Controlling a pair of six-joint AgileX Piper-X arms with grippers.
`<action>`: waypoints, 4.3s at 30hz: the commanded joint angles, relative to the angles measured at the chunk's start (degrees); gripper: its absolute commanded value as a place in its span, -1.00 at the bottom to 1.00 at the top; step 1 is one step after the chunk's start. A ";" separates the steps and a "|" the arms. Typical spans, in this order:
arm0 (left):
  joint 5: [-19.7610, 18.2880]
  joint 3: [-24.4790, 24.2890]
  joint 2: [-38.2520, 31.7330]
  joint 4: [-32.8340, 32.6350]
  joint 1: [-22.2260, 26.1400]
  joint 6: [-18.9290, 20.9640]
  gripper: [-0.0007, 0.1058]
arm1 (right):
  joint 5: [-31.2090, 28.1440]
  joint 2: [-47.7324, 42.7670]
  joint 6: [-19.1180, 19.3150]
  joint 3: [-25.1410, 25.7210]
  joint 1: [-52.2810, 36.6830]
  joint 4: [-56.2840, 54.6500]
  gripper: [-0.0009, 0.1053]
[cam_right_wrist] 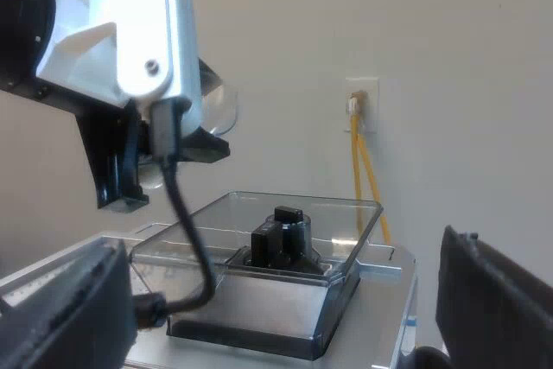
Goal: Pour the beans into the coffee machine
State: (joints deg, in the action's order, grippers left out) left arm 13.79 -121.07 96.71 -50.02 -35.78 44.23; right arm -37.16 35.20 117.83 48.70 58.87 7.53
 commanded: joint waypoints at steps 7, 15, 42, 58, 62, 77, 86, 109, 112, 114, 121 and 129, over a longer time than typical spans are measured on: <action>1.00 -0.60 -0.62 0.66 -0.51 -17.53 -0.98 | -0.31 -0.53 0.86 0.74 0.07 0.69 0.41; 1.00 -0.16 -0.27 0.66 -0.51 -32.01 -0.98 | -0.31 -0.53 0.68 0.74 0.07 0.69 0.41; 0.54 0.10 0.65 0.66 -0.51 -66.20 -0.98 | -0.31 -0.53 0.69 0.74 0.07 0.53 0.41; 1.03 0.10 0.65 0.66 -0.51 -67.42 -0.98 | -0.31 -0.53 0.69 0.74 0.07 0.24 0.41; 1.24 0.10 0.51 0.66 -0.51 -61.37 -0.98 | -0.08 -0.53 0.52 0.74 0.07 0.24 0.41; 9.94 0.10 -6.51 -4.01 -0.51 0.25 -0.98 | 5.47 -0.53 0.30 0.74 0.07 -2.70 0.41; 4.25 0.10 -11.18 -13.42 0.22 15.69 -0.98 | 11.29 -0.53 0.30 0.74 0.07 -4.04 0.41; -14.15 16.03 -33.15 -22.54 25.64 40.40 -0.98 | 11.61 11.94 -7.30 7.00 16.51 -12.80 0.41; -17.08 23.52 -37.82 -19.44 29.95 40.93 -0.98 | 11.61 14.34 -10.57 7.00 17.43 -12.50 0.41; -18.14 26.57 -40.10 -17.83 31.41 41.24 -0.98 | 11.61 15.69 -13.07 7.00 17.40 -12.52 0.41; -25.74 50.52 -54.04 -4.53 42.66 44.45 -0.98 | 11.73 19.36 -20.10 7.00 17.40 -12.93 0.41; -29.28 75.95 -63.73 6.83 50.45 47.04 -0.98 | 11.91 26.42 -20.16 6.74 17.40 -12.92 0.41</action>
State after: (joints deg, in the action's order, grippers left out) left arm -15.12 -55.02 32.30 -44.79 14.53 90.29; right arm -25.08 61.27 97.70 55.06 76.20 -6.06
